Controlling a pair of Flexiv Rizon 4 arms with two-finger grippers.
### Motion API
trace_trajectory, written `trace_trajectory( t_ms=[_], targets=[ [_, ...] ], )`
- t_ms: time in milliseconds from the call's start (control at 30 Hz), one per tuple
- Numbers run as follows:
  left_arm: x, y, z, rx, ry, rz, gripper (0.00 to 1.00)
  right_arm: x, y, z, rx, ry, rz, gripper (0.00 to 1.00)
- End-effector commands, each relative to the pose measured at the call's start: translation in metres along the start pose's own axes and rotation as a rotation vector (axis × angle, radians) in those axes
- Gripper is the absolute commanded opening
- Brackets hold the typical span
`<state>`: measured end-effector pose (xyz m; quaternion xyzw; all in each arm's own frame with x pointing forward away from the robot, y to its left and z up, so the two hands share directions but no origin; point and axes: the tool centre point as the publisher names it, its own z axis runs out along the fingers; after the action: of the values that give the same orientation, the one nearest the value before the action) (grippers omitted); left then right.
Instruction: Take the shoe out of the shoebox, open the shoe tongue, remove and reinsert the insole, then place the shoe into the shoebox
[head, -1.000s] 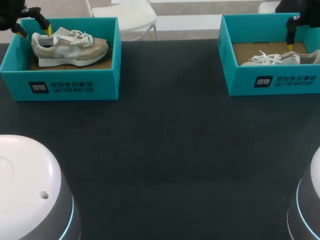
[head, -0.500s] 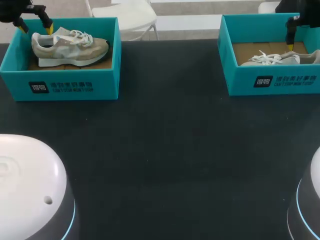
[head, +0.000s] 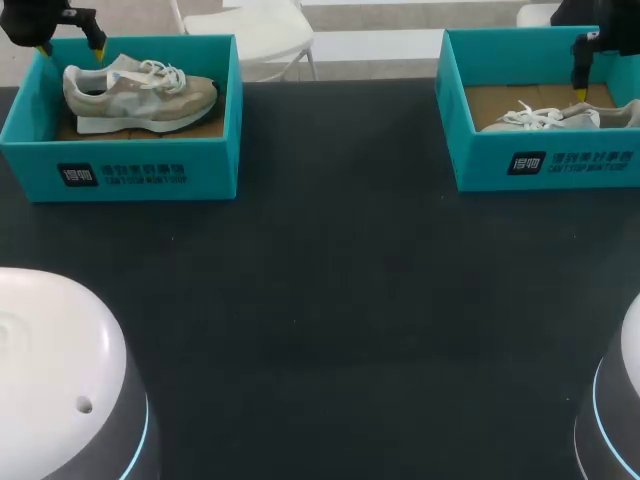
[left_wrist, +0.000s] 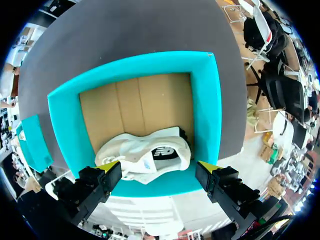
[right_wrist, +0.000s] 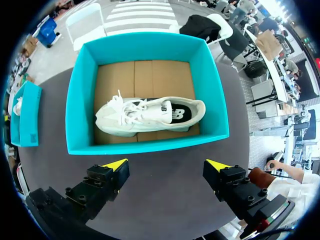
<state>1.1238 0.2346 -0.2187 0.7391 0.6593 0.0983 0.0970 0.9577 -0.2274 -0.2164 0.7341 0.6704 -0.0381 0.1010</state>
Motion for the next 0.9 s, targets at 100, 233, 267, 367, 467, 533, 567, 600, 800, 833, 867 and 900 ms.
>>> trace_trajectory(
  t_ms=[100,233,267,367,467,533,567,600,800,833,867,900],
  targets=[
    [0.018,0.031,0.023,0.021,0.022,-0.062,1.0,0.0,-0.001,0.0,-0.002,0.001,0.001,1.0],
    [0.026,0.036,0.035,0.03,0.053,-0.096,1.0,0.0,-0.001,0.0,-0.002,0.001,0.001,1.0],
    [0.028,0.037,0.038,0.035,0.055,-0.096,0.97,0.0,-0.001,0.0,-0.002,0.001,0.001,1.0],
    [0.032,0.037,0.046,0.044,0.069,-0.104,0.91,0.0,-0.001,0.0,-0.002,0.001,0.001,1.0],
    [0.038,0.038,0.054,0.063,0.08,-0.113,0.78,0.0,-0.001,0.0,-0.002,0.001,0.001,1.0],
    [0.042,0.038,0.06,0.079,0.078,-0.122,0.75,0.0,-0.001,0.0,-0.002,0.001,0.001,1.0],
    [0.045,0.038,0.062,0.087,0.073,-0.117,0.72,0.0,-0.001,0.0,-0.002,0.001,0.001,1.0],
    [0.047,0.038,0.065,0.095,0.069,-0.122,0.68,0.0,-0.001,0.0,-0.002,0.001,0.001,1.0],
    [0.059,0.036,0.078,0.127,0.048,-0.103,0.53,0.0,-0.001,0.0,-0.002,0.001,0.001,1.0],
    [0.06,0.036,0.081,0.134,0.052,-0.101,0.53,0.0,-0.001,0.0,-0.002,0.001,0.001,1.0],
    [0.062,0.036,0.084,0.137,0.055,-0.102,0.55,0.0,-0.001,0.0,-0.002,0.001,0.001,1.0],
    [0.063,0.036,0.086,0.147,0.052,-0.099,0.55,0.0,-0.001,0.0,-0.002,0.001,0.001,1.0]
  ],
)
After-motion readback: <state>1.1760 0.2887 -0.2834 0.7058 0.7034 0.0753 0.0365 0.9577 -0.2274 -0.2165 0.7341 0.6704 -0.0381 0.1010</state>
